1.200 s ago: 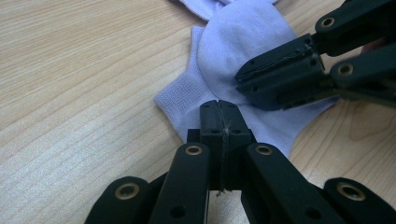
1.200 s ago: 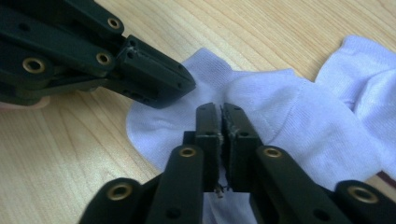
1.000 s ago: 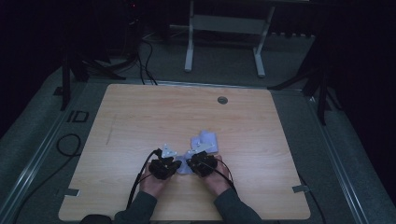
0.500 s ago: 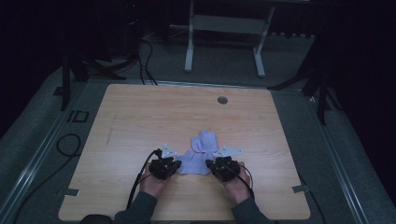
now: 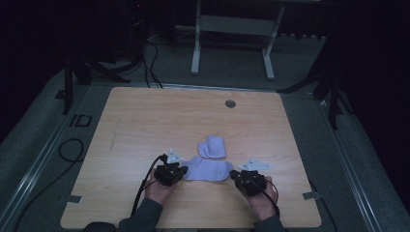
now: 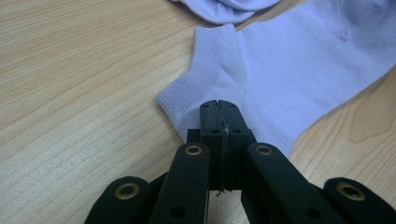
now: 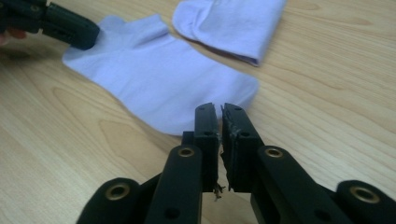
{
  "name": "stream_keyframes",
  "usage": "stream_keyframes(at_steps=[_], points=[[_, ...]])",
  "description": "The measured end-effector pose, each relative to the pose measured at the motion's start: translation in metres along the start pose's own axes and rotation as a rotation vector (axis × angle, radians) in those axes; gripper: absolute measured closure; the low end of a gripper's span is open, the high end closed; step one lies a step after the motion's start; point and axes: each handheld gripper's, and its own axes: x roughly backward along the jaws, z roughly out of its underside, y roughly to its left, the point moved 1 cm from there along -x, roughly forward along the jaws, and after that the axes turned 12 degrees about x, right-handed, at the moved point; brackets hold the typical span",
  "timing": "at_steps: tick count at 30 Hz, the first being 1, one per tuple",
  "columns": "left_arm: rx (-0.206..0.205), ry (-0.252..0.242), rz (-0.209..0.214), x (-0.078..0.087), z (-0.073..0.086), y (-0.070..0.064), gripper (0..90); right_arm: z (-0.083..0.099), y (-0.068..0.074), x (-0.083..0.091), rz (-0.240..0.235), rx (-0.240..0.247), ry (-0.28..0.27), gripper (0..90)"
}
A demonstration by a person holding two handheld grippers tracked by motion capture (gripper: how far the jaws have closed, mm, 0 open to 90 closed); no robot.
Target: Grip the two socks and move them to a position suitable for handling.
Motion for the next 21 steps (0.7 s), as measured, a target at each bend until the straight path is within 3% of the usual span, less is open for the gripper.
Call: stream_keyframes(at_steps=[6,10,13,15,16,21], points=[[0.0,-0.002,0.0,0.0,0.0,0.0,89.9,-0.008,-0.002,-0.001,0.004,0.012,-0.019,82.0],[0.001,-0.004,0.0,0.0,0.0,0.0,89.9,-0.024,-0.002,-0.008,-0.001,0.037,-0.03,81.5],[0.004,-0.007,0.0,0.0,0.001,0.0,89.8,-0.039,-0.003,-0.021,-0.018,0.061,-0.039,81.5],[0.006,-0.007,0.001,0.0,0.001,0.0,89.8,-0.054,0.0,-0.04,-0.043,0.127,-0.032,81.7],[0.007,-0.008,0.002,0.0,0.001,0.0,89.8,-0.054,0.0,-0.04,-0.043,0.127,-0.032,81.7],[0.002,-0.005,0.0,0.0,0.0,0.0,89.7,-0.08,0.001,-0.071,-0.065,0.156,0.02,81.7]])
